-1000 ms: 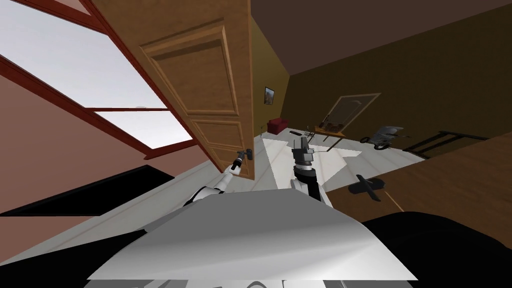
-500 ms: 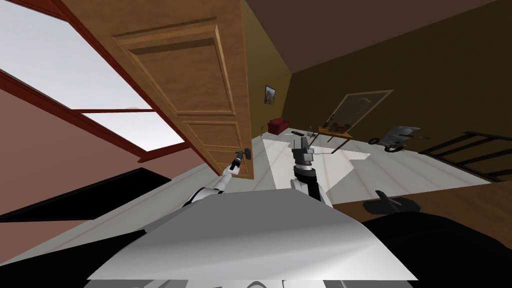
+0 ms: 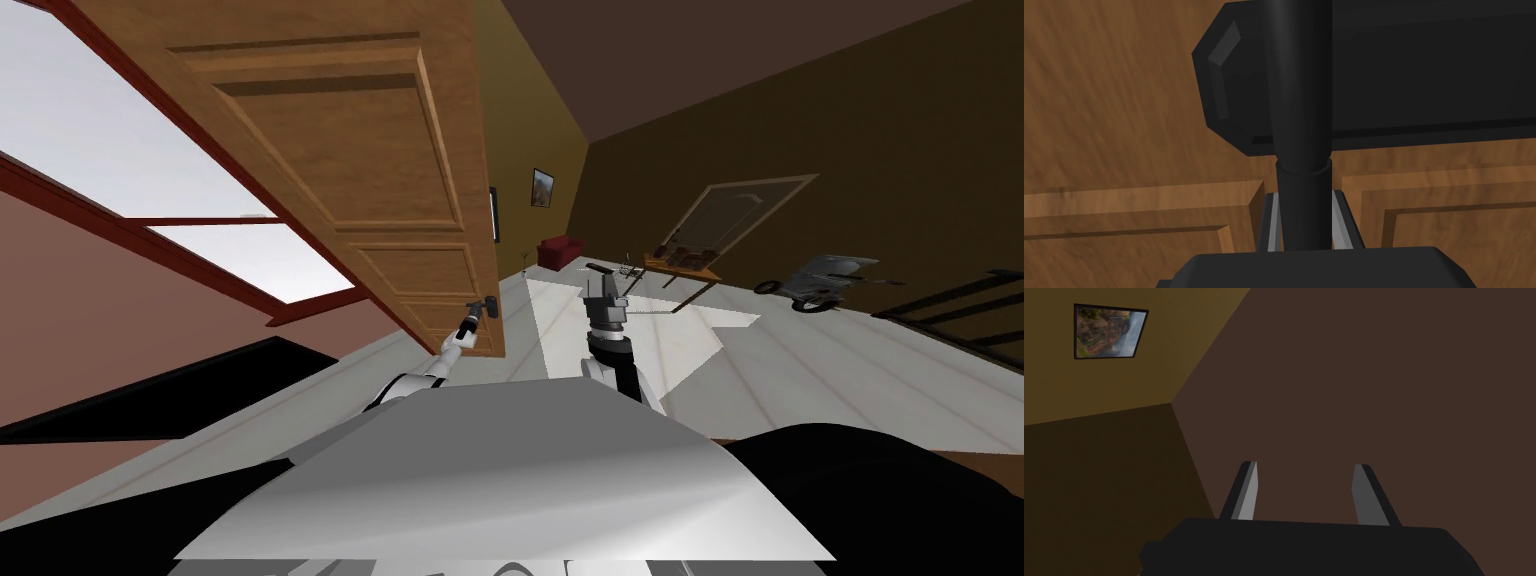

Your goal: Push the door open

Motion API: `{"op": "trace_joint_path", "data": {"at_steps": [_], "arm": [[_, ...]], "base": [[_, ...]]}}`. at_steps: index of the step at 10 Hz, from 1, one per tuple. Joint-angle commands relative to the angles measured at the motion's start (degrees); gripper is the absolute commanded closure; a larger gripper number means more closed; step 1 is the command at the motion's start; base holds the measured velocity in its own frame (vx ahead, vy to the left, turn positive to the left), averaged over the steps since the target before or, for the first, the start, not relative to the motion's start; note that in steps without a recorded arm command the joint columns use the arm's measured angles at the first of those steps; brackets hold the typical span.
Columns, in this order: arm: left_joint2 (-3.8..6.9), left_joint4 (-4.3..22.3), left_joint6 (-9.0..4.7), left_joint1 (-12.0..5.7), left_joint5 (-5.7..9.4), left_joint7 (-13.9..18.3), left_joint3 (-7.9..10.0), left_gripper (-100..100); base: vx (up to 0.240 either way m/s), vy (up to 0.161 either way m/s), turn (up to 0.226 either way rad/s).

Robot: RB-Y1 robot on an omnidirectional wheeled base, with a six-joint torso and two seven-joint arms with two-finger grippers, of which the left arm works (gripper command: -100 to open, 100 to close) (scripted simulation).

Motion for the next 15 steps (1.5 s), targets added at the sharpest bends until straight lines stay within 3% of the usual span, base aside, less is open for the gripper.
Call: {"op": "trace_joint_path", "data": {"at_steps": [1, 15], "arm": [[0.71, -1.5, 0.87, 0.71, 0.29, -0.5, 1.24, 100], [2.91, -0.6, 0.89, 1.24, 2.74, -4.2, 10.13, 100]], "base": [[0.143, -0.146, 0.064], [0.153, -0.139, 0.071]]}}
